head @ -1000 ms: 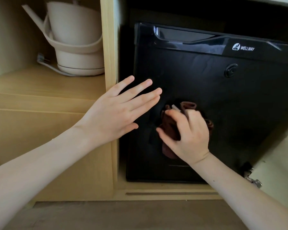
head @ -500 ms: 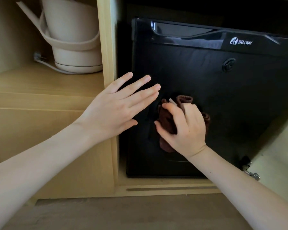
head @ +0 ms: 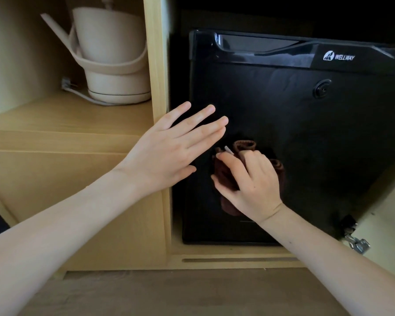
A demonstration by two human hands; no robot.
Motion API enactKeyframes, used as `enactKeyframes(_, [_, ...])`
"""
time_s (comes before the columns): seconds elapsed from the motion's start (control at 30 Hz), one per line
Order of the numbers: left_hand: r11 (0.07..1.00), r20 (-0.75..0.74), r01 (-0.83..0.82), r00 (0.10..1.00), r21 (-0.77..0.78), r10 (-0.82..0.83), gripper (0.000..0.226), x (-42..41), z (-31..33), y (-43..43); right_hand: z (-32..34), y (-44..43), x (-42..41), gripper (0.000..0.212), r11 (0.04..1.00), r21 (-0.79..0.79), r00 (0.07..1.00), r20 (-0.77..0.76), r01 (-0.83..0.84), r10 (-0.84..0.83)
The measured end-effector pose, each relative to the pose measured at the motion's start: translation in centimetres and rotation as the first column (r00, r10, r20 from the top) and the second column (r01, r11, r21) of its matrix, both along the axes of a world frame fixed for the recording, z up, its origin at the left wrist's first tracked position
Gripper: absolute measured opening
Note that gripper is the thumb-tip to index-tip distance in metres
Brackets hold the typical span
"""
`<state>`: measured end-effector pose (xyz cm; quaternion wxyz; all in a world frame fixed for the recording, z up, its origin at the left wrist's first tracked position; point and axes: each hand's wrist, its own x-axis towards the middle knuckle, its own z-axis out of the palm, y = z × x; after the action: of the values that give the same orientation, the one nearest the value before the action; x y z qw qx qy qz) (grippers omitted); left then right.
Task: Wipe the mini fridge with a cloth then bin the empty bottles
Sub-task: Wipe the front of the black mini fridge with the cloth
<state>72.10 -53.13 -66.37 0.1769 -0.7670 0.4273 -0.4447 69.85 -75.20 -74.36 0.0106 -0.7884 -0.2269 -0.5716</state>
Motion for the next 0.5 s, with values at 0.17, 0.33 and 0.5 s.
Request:
enactKeyframes(0.17, [1.000,-0.001,0.001,1.000,0.007,-0.001,0.089,0.1,0.0,0.0,-2.4,1.3,0.2,0.035,0.961,-0.276,0.999,-0.040,-0.029,0.018])
enactKeyframes(0.33, [1.000,-0.025,-0.002,1.000,-0.003,0.002,0.091,-0.2,0.2,-0.1,-2.2,1.0,0.1,0.038,0.950,-0.309,0.999,-0.049,-0.034,0.019])
enactKeyframes(0.5, [1.000,-0.032,0.007,0.999,0.001,-0.007,0.095,-0.3,0.4,-0.2,-1.4,-0.3,-0.4,0.036,0.977,-0.209,0.997,-0.082,-0.031,0.014])
